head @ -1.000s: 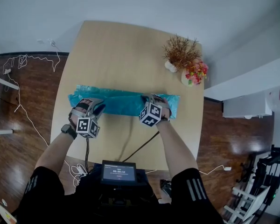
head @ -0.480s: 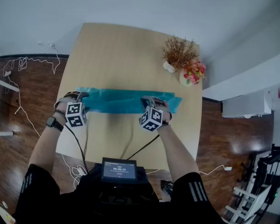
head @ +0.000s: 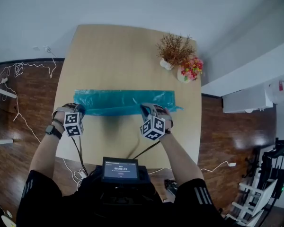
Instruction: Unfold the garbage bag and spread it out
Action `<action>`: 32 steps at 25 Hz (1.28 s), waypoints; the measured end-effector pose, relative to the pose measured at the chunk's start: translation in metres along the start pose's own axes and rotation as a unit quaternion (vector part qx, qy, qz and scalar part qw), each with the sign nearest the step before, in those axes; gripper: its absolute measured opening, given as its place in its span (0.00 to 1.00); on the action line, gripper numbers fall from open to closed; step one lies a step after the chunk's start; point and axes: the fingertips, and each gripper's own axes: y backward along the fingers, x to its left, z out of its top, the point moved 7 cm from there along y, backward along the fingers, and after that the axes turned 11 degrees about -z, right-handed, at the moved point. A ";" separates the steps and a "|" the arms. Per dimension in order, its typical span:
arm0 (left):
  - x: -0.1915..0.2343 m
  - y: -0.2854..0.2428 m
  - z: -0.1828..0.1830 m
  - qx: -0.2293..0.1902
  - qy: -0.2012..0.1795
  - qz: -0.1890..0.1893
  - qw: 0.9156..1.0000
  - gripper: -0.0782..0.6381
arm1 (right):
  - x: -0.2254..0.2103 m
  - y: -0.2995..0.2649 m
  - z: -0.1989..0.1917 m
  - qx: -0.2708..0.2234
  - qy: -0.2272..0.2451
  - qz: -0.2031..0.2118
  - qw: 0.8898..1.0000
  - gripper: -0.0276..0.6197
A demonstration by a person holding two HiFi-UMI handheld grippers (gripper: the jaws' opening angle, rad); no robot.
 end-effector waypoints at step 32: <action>-0.100 -0.062 -0.025 0.092 -0.091 -0.046 0.991 0.15 | 0.042 0.083 -0.091 0.110 -0.224 0.064 0.966 0.35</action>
